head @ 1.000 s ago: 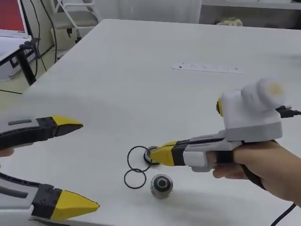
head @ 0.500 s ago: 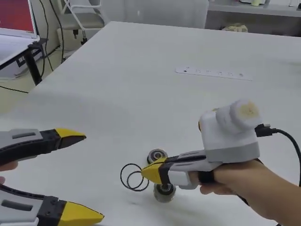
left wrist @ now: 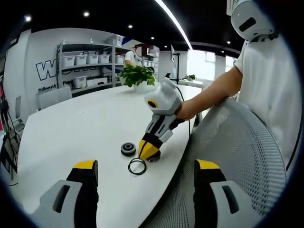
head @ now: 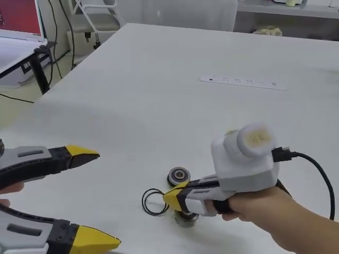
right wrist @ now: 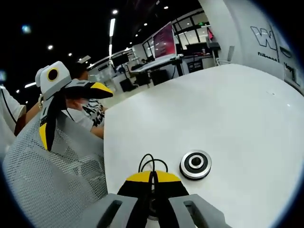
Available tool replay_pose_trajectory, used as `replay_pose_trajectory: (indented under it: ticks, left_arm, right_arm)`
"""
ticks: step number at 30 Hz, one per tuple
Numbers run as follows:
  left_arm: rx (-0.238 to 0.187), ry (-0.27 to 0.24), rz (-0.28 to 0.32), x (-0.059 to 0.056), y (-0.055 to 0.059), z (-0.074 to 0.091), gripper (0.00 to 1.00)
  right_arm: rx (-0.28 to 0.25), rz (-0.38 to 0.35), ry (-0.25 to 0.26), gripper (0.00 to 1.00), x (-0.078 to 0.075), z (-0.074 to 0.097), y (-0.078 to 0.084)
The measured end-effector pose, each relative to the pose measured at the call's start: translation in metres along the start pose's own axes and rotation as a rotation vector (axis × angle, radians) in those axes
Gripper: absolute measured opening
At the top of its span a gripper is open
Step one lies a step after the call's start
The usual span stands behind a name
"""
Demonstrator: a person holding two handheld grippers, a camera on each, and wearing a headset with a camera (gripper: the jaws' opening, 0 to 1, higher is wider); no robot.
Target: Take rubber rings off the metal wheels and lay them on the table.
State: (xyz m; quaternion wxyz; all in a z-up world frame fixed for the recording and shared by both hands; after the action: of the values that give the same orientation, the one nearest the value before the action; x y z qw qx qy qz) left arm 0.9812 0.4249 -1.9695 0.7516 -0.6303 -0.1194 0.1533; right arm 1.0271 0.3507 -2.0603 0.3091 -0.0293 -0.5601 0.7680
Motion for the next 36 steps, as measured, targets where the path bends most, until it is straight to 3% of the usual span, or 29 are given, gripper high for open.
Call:
replay_pose_trajectory:
  ticks: [10, 23, 36]
  left_arm:
    - [0.001, -0.001, 0.002, 0.001, 0.001, 0.000, 0.80]
    - [0.011, 0.000, -0.013, 0.002, 0.001, 0.001, 0.79]
    - [0.006, 0.031, -0.092, 0.018, -0.027, -0.012, 0.78]
  right_arm:
    - [0.011, 0.067, 0.008, 0.02, -0.003, -0.001, 0.000]
    - [-0.023, 0.058, 0.040, 0.00, -0.012, 0.005, -0.008]
    - [-0.144, 0.035, 0.086, 0.04, -0.033, 0.023, -0.035]
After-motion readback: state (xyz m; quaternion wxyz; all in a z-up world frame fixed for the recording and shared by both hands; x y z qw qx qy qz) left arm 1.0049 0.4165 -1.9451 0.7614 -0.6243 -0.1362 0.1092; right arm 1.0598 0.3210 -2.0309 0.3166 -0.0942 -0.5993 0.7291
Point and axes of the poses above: the centre of the closed fingertips' face, and the gripper's own axes: z roughly backward along the fingers, x roughly to its left, y roughly out of its underside, the point moved 1 cm from there along z, roughly backward along the fingers, and after that the axes turned 14 degrees about -x, right-handed, at the moved point
